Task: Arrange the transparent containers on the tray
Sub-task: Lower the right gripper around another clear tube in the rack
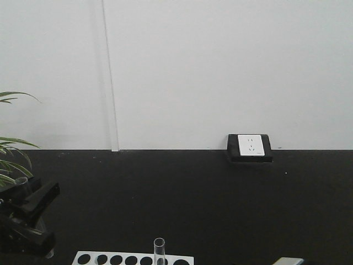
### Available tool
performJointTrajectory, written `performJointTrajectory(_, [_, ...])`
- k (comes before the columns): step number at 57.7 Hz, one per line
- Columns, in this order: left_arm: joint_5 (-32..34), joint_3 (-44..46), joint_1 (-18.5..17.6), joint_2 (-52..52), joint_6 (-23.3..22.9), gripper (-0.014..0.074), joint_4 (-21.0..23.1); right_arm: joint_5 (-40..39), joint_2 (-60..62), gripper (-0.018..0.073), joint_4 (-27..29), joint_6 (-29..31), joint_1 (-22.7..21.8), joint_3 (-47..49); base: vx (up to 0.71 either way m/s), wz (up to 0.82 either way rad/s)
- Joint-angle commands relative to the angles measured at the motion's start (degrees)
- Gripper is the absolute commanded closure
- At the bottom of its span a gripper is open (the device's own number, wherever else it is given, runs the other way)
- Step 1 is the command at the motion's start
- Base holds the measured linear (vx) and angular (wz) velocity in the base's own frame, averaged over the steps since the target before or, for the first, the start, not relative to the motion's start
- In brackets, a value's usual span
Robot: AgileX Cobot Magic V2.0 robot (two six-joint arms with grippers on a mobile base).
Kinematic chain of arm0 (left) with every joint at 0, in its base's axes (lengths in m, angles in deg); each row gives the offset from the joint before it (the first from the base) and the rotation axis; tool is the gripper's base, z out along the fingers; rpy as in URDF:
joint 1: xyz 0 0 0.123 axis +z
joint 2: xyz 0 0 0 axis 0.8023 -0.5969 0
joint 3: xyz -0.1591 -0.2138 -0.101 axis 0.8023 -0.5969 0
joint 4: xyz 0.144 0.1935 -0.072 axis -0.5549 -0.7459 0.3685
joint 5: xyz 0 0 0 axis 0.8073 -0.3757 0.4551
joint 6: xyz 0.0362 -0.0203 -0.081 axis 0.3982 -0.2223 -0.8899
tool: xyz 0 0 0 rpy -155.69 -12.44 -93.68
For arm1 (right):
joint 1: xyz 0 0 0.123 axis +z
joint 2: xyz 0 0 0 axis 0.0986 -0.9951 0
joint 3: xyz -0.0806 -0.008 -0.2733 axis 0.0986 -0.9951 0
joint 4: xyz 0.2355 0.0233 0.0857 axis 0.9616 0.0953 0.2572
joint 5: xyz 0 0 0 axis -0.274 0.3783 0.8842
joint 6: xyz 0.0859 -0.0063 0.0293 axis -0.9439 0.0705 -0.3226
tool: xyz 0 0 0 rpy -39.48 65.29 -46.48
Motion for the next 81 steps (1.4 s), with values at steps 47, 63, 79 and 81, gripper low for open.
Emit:
performJointTrajectory(47, [4.9,2.0,-0.2,1.0,-0.3,0.0430,0.4,-7.4,-23.3,0.0049,-5.8,-4.6,1.3,23.6,0.00,0.00])
performJointTrajectory(63, [4.9,2.0,-0.2,1.0,-0.3,0.0430,0.4,-6.5,-26.1,0.0068,-5.7,-4.6,1.3,25.7,0.00,0.00])
performJointTrajectory(79, [4.9,2.0,-0.2,1.0,-0.3,0.0430,0.4,-6.5,-26.1,0.0214,-5.7,-4.6,1.3,25.7,0.00,0.00])
performJointTrajectory(81, [4.9,2.0,-0.2,1.0,-0.3,0.0430,0.4,-6.5,-26.1,0.0241,-5.7,-4.6,1.3,25.7,0.00,0.00])
